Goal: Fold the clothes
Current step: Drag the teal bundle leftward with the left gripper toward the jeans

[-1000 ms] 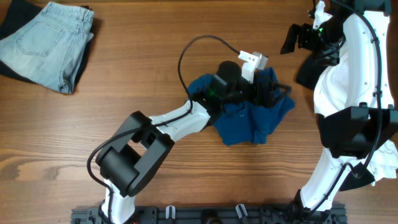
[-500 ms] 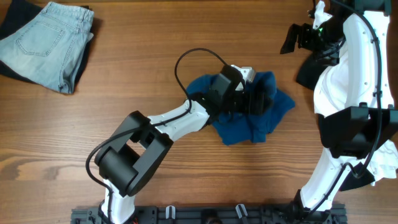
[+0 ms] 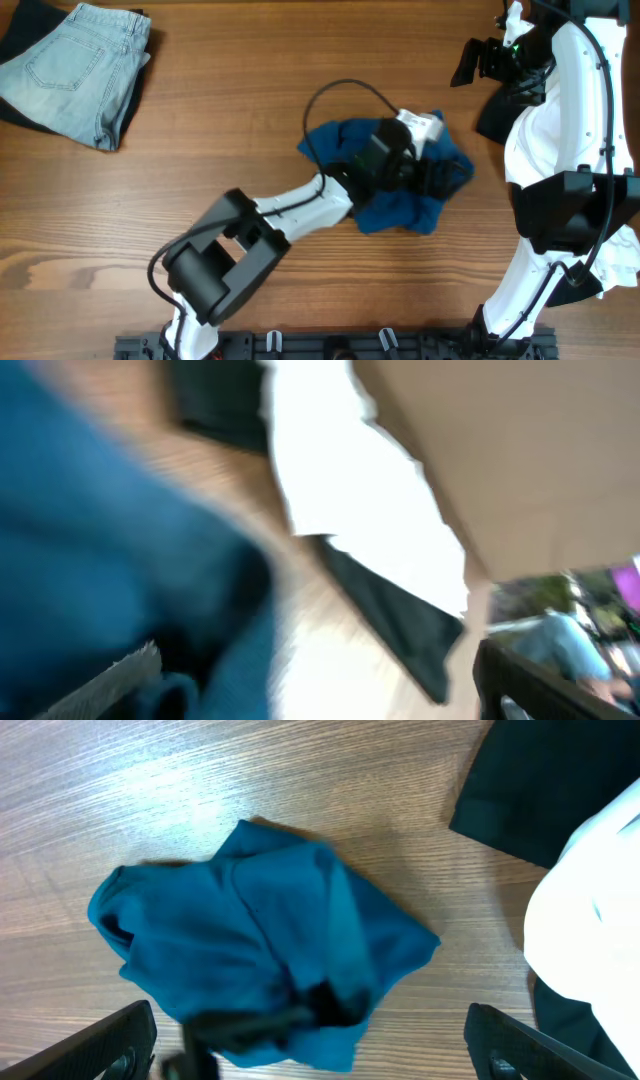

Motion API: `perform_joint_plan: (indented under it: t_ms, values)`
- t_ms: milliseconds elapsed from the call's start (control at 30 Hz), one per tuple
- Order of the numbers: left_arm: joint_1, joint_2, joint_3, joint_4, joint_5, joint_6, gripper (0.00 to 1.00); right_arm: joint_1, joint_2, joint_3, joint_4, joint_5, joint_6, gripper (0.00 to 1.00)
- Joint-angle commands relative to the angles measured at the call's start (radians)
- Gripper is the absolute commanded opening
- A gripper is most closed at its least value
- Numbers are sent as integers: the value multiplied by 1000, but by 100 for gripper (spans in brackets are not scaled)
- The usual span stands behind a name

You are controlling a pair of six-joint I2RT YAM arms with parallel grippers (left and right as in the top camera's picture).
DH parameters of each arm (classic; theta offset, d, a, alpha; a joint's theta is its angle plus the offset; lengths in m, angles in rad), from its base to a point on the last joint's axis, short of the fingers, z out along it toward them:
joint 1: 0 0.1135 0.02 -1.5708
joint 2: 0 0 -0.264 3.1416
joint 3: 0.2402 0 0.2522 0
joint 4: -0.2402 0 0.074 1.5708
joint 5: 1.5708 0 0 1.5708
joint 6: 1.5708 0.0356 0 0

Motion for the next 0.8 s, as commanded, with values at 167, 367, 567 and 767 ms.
perform_joint_plan:
  t_ms: [167,367,567,767]
  values:
    - [-49,-20,3,-35,40,57,100,-6,-31,21,0,-12,3,99]
    - [36,-24,3,-60,20,73,100,-6,-31,21,0,-24,2,100]
    - [161,-75,3,-103,23,65,100,-6,-31,21,0,-24,2,99]
    - [254,-169,3,-219,22,66,100,-6,-31,21,0,-24,2,100]
